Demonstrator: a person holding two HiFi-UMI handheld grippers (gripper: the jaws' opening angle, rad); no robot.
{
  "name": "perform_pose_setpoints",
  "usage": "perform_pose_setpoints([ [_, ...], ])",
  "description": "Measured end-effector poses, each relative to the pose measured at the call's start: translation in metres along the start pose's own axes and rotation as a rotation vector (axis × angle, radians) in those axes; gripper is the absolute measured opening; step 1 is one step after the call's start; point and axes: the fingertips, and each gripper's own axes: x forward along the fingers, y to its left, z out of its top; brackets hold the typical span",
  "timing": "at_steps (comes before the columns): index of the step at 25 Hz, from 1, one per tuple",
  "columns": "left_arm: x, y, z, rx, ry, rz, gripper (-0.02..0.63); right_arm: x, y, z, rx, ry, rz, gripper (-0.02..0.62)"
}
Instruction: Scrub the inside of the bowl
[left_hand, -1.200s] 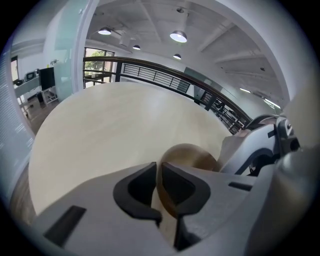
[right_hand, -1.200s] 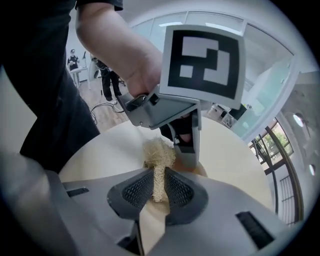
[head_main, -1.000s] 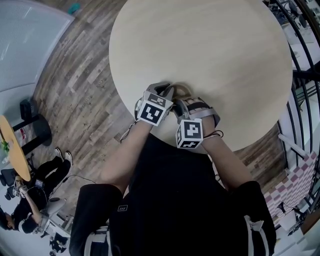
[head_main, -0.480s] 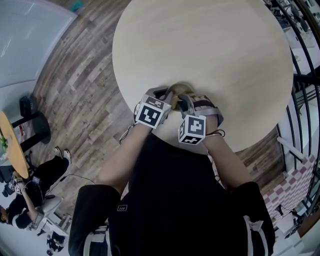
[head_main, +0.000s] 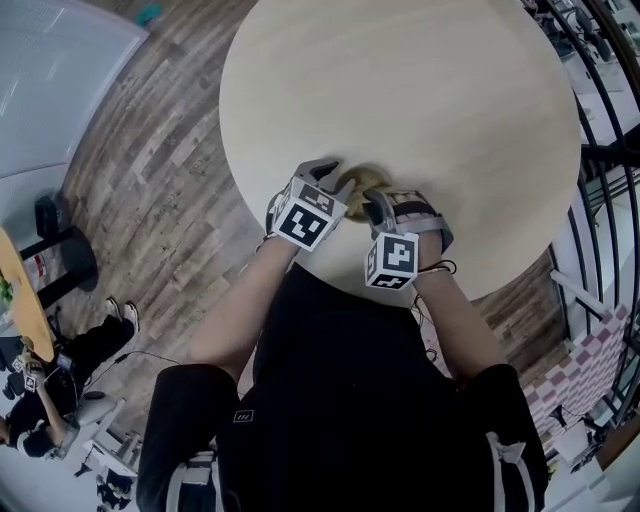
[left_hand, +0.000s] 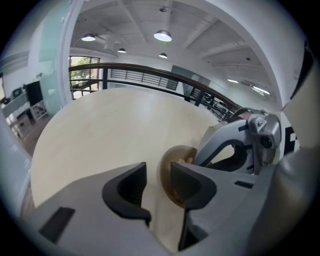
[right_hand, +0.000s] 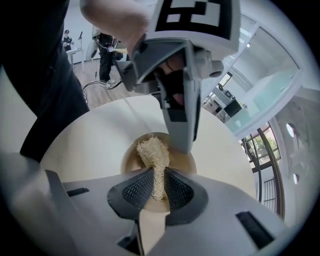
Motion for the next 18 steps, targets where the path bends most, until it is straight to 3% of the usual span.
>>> perform_pose_setpoints([
  [3, 0.008, -0.002, 0.012, 0.204, 0.032, -0.047, 0.128, 0.000, 0.002, 0.000, -0.019, -0.007, 0.007, 0.075],
  [6, 0.017, -0.011, 0.016, 0.340, 0.054, -0.126, 0.024, -0.001, 0.003, -0.001, -0.025, -0.012, 0.018, 0.074],
  [9, 0.019, -0.013, 0.017, 0.299, 0.068, -0.163, 0.020, -0.004, 0.001, -0.003, -0.028, -0.017, 0.020, 0.075],
  [13, 0.020, -0.011, 0.017, 0.207, 0.071, -0.127, 0.018, -0.023, -0.009, 0.006, 0.003, -0.053, -0.007, 0.075],
  [18, 0.020, -0.012, 0.016, 0.145, 0.065, -0.101, 0.018, -0.029, 0.012, 0.030, 0.038, -0.117, 0.089, 0.075],
])
